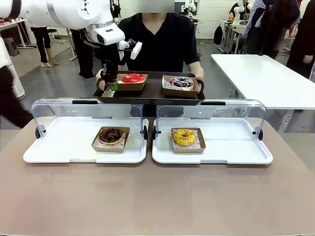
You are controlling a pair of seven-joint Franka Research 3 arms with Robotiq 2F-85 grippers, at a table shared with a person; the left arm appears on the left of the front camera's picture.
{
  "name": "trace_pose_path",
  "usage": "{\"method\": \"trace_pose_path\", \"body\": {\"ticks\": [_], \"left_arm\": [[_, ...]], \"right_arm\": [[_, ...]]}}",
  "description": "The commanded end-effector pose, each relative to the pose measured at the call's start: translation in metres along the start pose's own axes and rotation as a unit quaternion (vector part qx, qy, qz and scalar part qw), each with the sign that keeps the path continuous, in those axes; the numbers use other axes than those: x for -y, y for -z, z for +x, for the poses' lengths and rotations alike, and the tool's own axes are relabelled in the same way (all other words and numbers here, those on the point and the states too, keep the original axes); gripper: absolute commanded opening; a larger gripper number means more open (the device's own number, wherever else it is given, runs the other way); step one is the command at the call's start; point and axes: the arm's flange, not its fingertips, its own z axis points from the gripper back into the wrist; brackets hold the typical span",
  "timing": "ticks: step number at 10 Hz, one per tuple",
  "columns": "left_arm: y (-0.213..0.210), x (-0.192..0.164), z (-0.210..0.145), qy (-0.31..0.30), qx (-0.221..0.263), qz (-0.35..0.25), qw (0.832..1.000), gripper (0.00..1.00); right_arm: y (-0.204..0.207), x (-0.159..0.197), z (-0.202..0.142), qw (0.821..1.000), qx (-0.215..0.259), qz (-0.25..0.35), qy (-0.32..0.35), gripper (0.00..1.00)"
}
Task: Provide the desired donut to the person.
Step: Place the picked Paper togo box onto the Handle tray extended by the person.
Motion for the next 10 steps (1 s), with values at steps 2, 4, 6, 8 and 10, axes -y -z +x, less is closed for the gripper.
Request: {"method": "trace_pose_path", "body": {"ticks": [2, 4, 6, 8, 10], "left_arm": [[-0.0060, -0.0051, 0.0040, 0.010, -0.013, 0.003, 1.000, 0.60], [-0.0049, -0.0002, 0.0045, 0.011, -0.016, 0.007, 1.000, 1.00], [-0.0041, -0.0023, 0.0052, 0.013, -0.015, 0.003, 1.000, 1.00], [-0.0028, -0.0006, 0.0051, 0.010, -0.015, 0.004, 1.000, 1.00], [-0.0036, -0.0004, 0.0051, 0.008, -0.015, 0.005, 1.000, 1.00]], "right_arm": [[0.0009, -0.0021, -0.0007, 1.000, -0.006, 0.005, 0.000, 1.00], [0.0009, -0.0021, -0.0007, 1.000, -0.006, 0.005, 0.000, 1.00], [0.0009, -0.0021, -0.0007, 1.000, -0.006, 0.005, 0.000, 1.00], [0.0009, -0.0021, -0.0007, 1.000, -0.006, 0.005, 0.000, 1.00], [0.0009, -0.0021, -0.0007, 1.000, -0.006, 0.005, 0.000, 1.00]]}}
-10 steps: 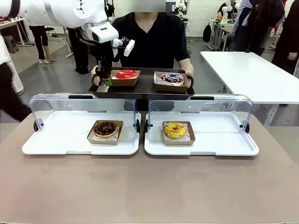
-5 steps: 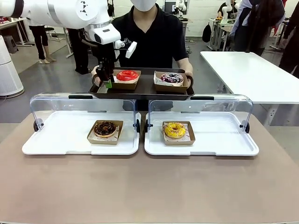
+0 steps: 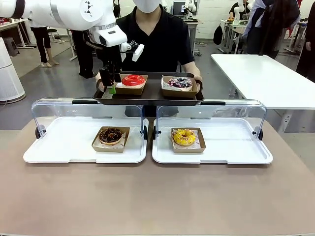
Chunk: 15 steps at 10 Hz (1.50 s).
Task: Provide the desired donut to the person.
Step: Place the picked Paper togo box onto the Handle tray extended by the person.
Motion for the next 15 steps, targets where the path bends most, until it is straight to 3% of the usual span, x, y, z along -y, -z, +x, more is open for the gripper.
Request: {"method": "trace_pose_path", "body": {"ticks": [1, 3, 5, 8, 11, 15], "left_arm": [[-0.003, -0.003, -0.001, -0.003, -0.005, -0.003, 1.000, 1.00], [-0.007, 0.004, -0.004, -0.010, -0.015, 0.010, 1.000, 1.00], [-0.036, 0.036, -0.020, -0.009, -0.009, -0.018, 1.000, 1.00], [-0.081, 0.153, -0.085, 0.050, -0.009, -0.001, 0.999, 1.00], [-0.082, 0.227, -0.151, 0.053, 0.008, -0.001, 0.999, 1.00], [-0.075, 0.252, -0.212, 0.017, 0.053, -0.002, 0.998, 1.00]], "right_arm": [[0.001, -0.002, -0.001, 1.000, -0.006, 0.006, 0.000, 1.00], [0.001, -0.002, -0.001, 1.000, -0.006, 0.006, 0.000, 1.00], [0.001, -0.002, -0.001, 1.000, -0.006, 0.006, 0.000, 1.00], [0.001, -0.002, -0.001, 1.000, -0.006, 0.006, 0.000, 1.00], [0.001, -0.002, -0.001, 1.000, -0.006, 0.006, 0.000, 1.00], [0.001, -0.002, -0.001, 1.000, -0.006, 0.006, 0.000, 1.00]]}}
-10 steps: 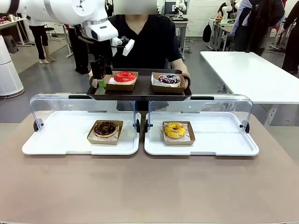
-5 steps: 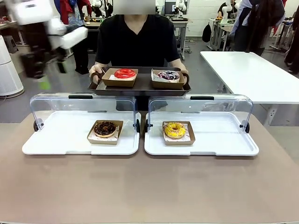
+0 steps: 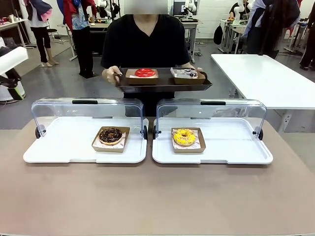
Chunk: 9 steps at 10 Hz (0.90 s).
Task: Provide the desired donut to the person.
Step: Place the picked Paper togo box onto the Handle tray extended by the person.
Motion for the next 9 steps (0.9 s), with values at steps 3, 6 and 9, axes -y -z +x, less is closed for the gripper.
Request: {"method": "trace_pose_path", "body": {"ticks": [3, 6, 9], "left_arm": [[0.000, 0.000, 0.000, 0.000, 0.000, 0.000, 1.000, 1.00], [0.000, 0.000, 0.000, 0.000, 0.000, 0.000, 1.000, 1.00], [-0.004, -0.019, -0.021, -0.056, 0.086, 0.035, 0.994, 1.00]], "right_arm": [[0.001, -0.002, 0.000, 1.000, -0.006, 0.006, -0.001, 1.00], [0.001, -0.002, 0.000, 1.000, -0.006, 0.006, -0.001, 1.00], [0.001, -0.002, 0.000, 1.000, -0.006, 0.006, -0.001, 1.00]]}}
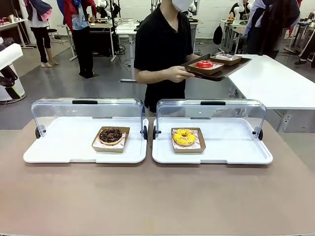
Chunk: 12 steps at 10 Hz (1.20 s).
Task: Provide the desired donut to the person.
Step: Place the picked Paper togo box onto the Handle tray extended by the person.
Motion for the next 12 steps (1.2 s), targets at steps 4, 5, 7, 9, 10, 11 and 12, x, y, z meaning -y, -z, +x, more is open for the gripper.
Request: {"method": "trace_pose_path", "body": {"ticks": [4, 5, 7, 9, 10, 11, 12], "left_arm": [[0.008, -0.027, -0.114, -0.145, 0.372, 0.043, 0.916, 1.00], [0.013, -0.022, -0.140, -0.153, 0.407, 0.066, 0.898, 1.00], [0.030, -0.010, -0.183, -0.153, 0.451, 0.092, 0.874, 1.00], [0.049, 0.005, -0.213, -0.156, 0.464, 0.076, 0.869, 1.00], [0.053, 0.000, -0.225, -0.156, 0.460, 0.056, 0.872, 1.00], [0.057, -0.004, -0.234, -0.153, 0.473, 0.041, 0.867, 1.00], [0.058, -0.003, -0.234, -0.144, 0.478, 0.033, 0.866, 1.00]], "right_arm": [[0.001, -0.002, 0.000, 1.000, -0.006, 0.005, -0.001, 1.00], [0.001, -0.002, 0.000, 1.000, -0.006, 0.005, -0.001, 1.00], [0.001, -0.002, 0.000, 1.000, -0.006, 0.005, -0.001, 1.00], [0.001, -0.002, 0.000, 1.000, -0.006, 0.005, -0.001, 1.00], [0.001, -0.002, 0.000, 1.000, -0.006, 0.005, -0.001, 1.00], [0.001, -0.002, 0.000, 1.000, -0.006, 0.005, -0.001, 1.00], [0.001, -0.002, 0.000, 1.000, -0.006, 0.005, -0.001, 1.00]]}}
